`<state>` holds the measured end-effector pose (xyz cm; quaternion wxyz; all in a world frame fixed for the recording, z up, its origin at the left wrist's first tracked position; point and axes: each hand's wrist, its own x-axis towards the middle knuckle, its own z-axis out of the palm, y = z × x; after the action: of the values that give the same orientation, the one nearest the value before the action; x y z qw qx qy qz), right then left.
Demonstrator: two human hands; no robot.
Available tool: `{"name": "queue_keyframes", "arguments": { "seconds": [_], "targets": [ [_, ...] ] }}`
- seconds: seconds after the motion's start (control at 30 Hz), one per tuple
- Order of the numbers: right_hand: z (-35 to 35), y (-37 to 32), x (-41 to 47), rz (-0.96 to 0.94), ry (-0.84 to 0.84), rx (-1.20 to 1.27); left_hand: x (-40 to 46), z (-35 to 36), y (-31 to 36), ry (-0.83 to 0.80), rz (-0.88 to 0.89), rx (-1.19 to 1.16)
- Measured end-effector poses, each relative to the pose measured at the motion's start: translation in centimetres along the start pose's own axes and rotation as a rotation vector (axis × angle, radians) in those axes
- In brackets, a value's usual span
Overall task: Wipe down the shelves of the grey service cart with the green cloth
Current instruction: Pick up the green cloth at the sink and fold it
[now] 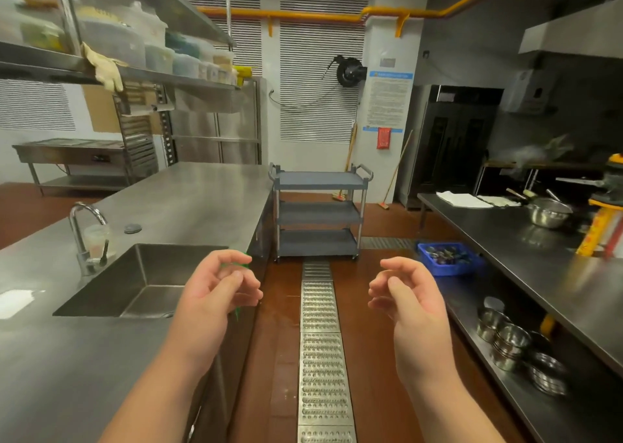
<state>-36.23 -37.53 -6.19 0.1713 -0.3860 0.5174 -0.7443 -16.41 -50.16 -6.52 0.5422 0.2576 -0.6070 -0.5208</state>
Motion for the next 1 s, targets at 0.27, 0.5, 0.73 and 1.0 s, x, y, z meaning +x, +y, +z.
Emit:
{"name": "queue_keyframes", "arguments": {
  "seconds": [0.27, 0.5, 0.73, 1.0],
  "targets": [
    [-2.8, 6.4, 13.4, 0.0, -0.034, 0.002, 10.5, 7.6, -6.4, 0.028, 0.003, 0.045],
    [-3.7, 12.0, 23.8, 0.021, -0.104, -0.008, 18.3, 11.4, -12.4, 0.091, -0.017, 0.058],
    [-0.7, 17.8, 29.9, 0.075, -0.193, -0.012, 23.9, 9.8, -18.2, 0.182, -0.085, 0.033],
    [8.4, 25.5, 37.5, 0.145, -0.303, -0.073, 32.5, 2.9, -26.0, 0.253, -0.16, 0.035]
  ]
}}
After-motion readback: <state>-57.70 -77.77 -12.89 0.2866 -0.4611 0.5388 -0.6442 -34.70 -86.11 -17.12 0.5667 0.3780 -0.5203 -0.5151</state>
